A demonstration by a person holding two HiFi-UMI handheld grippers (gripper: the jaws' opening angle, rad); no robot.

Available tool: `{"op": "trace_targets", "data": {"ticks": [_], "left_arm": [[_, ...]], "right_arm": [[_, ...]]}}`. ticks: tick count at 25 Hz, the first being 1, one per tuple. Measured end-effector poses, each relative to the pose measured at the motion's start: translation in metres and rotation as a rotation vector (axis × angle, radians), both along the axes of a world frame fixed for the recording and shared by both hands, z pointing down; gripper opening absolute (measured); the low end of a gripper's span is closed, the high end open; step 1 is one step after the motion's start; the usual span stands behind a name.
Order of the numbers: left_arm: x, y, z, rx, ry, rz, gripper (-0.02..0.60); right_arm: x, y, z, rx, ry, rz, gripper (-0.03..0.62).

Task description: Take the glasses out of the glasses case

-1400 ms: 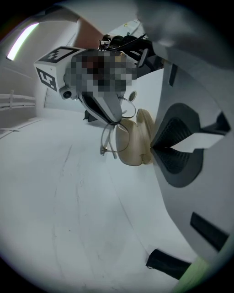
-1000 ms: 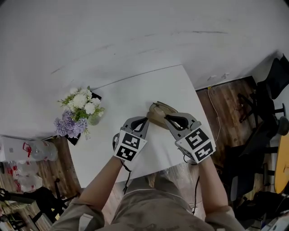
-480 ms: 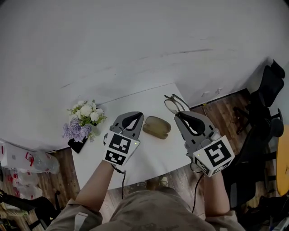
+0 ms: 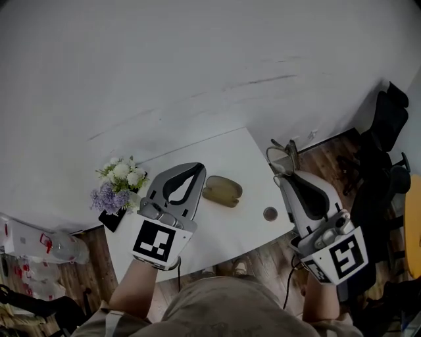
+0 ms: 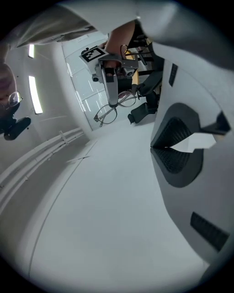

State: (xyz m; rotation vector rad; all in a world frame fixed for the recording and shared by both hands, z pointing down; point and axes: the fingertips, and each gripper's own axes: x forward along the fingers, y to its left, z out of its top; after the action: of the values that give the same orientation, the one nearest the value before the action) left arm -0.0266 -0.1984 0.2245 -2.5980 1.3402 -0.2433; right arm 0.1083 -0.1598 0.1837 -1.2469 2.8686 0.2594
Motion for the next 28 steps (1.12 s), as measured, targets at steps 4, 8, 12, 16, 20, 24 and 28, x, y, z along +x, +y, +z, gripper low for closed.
{"op": "trace_targets", "data": {"ticks": [4, 8, 12, 16, 20, 24, 28], "left_arm": [[0.005, 0.015, -0.011, 0.013, 0.039, 0.014, 0.017], [0.004, 0.022, -0.003, -0.004, 0.021, 0.001, 0.017], [0.002, 0.022, 0.017, -0.037, 0.017, -0.024, 0.017], [0.004, 0.025, 0.039, -0.098, 0.018, -0.027, 0.017], [0.006, 0.025, 0.05, -0.126, 0.014, -0.024, 0.017], [0.005, 0.026, 0.051, -0.127, 0.015, -0.028, 0.017], [0.002, 0.026, 0.048, -0.14, 0.043, -0.043, 0.017]], "right_arm": [[0.02, 0.014, -0.005, 0.001, -0.031, 0.017, 0.047], [0.033, 0.026, -0.001, 0.012, -0.04, 0.038, 0.046], [0.038, 0.033, 0.015, -0.022, -0.025, 0.032, 0.046], [0.038, 0.035, 0.044, -0.103, 0.01, 0.021, 0.046], [0.035, 0.031, 0.06, -0.156, -0.003, 0.013, 0.046], [0.028, 0.032, 0.065, -0.173, -0.005, -0.009, 0.046], [0.025, 0.03, 0.061, -0.163, 0.0, -0.024, 0.046]]}}
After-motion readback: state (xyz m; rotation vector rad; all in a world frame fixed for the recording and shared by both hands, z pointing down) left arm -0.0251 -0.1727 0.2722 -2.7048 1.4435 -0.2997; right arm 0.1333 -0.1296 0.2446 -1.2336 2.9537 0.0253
